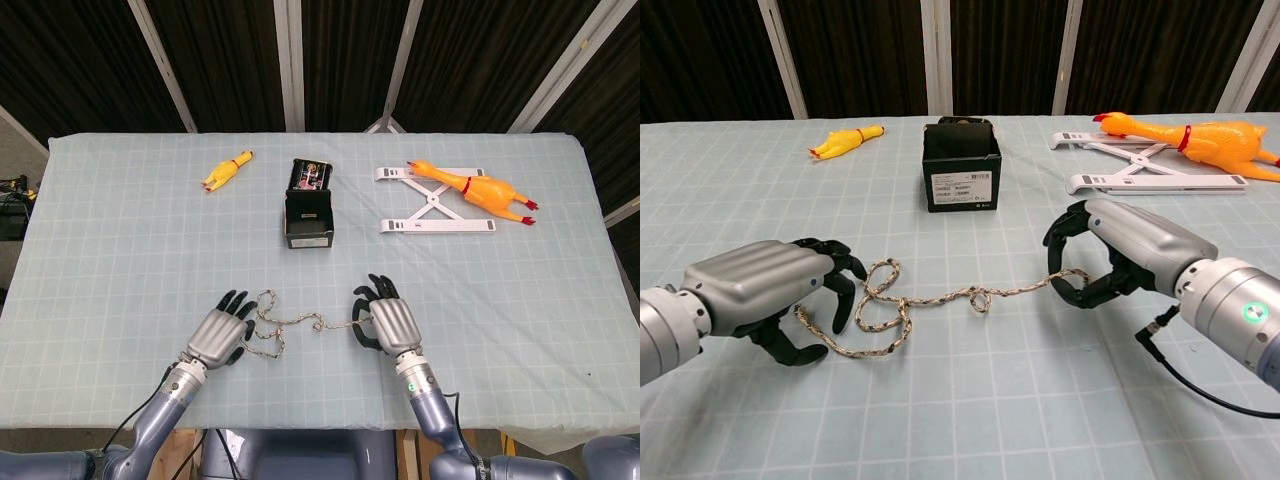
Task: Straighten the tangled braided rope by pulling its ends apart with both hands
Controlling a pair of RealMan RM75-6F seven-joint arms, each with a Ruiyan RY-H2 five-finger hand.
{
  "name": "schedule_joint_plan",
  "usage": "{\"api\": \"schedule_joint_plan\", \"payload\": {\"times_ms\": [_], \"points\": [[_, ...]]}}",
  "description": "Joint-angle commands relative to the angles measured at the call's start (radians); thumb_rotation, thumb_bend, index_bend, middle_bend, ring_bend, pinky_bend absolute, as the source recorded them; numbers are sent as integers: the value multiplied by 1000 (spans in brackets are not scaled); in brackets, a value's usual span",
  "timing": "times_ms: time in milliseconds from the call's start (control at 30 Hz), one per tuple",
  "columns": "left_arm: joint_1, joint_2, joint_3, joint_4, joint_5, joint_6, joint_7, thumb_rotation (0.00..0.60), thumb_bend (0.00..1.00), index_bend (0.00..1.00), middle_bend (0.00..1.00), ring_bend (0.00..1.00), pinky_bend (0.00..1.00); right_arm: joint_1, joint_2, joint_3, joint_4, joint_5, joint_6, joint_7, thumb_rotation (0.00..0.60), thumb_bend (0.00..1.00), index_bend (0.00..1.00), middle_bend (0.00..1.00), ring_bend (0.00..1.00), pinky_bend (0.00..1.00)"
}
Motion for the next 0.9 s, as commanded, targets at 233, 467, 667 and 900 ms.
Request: {"api": "schedule_joint_plan", "payload": {"times_ms": [233,467,667,900], "points": [[-9,-11,9,7,1,10,-2,600,442,556,142,0,0,0,-1,-2,4,0,-1,4,600,487,618,284,46,0],[-12,-15,18,19,-13,15,5,600,471,567,143,0,0,-1,1,-2,4,-1,1,7,600,487,618,284,46,0],[-14,-18,18,30,-18,21,-2,600,470,553,141,0,0,0,5,-2,0,0,2,4,600,487,618,284,46,0],[-17,-22,21,37,-24,23,-4,600,481,569,143,0,0,0,1,-4,-3,2,3,-1,600,487,618,284,46,0]]}}
